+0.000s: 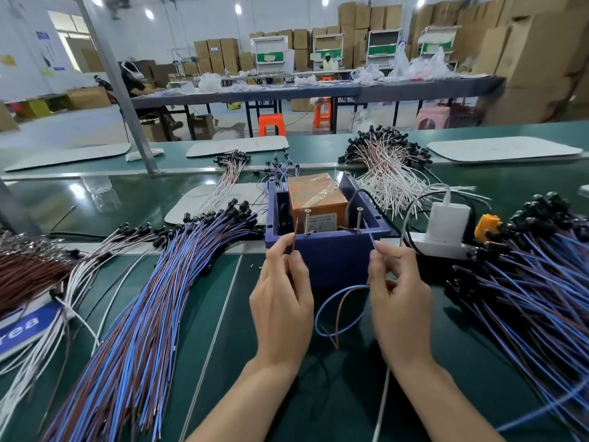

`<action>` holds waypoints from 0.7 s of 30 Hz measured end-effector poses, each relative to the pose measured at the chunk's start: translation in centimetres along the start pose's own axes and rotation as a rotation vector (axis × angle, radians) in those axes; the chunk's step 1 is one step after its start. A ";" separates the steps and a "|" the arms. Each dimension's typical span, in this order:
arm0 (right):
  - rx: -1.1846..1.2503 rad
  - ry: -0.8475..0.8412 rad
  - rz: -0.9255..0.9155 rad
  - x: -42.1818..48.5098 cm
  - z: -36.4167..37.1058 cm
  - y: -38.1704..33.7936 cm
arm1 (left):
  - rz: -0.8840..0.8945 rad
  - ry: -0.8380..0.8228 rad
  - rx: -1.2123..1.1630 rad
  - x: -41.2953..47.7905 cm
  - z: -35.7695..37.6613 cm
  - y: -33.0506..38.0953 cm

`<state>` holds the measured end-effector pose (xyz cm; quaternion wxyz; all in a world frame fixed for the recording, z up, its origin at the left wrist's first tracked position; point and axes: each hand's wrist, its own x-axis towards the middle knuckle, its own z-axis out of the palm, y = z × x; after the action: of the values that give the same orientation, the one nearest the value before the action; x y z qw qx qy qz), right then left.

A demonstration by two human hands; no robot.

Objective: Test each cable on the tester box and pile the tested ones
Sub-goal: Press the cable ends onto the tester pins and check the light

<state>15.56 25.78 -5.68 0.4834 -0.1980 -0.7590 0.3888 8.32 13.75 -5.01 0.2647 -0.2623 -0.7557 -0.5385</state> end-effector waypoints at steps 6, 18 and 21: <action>0.011 -0.002 0.017 0.1 0.0 0.0 | -0.063 0.006 0.004 0.2 -0.1 0.0; 0.011 0.015 0.035 0.1 -0.1 -0.1 | -0.078 -0.007 -0.011 0.2 -0.1 -0.1; 0.011 0.033 0.036 0.2 0.0 -0.1 | -0.096 0.000 -0.008 0.3 -0.1 0.0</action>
<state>15.50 25.88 -5.52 0.4897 -0.2152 -0.7450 0.3985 8.10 13.73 -4.81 0.2373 -0.2268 -0.7652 -0.5537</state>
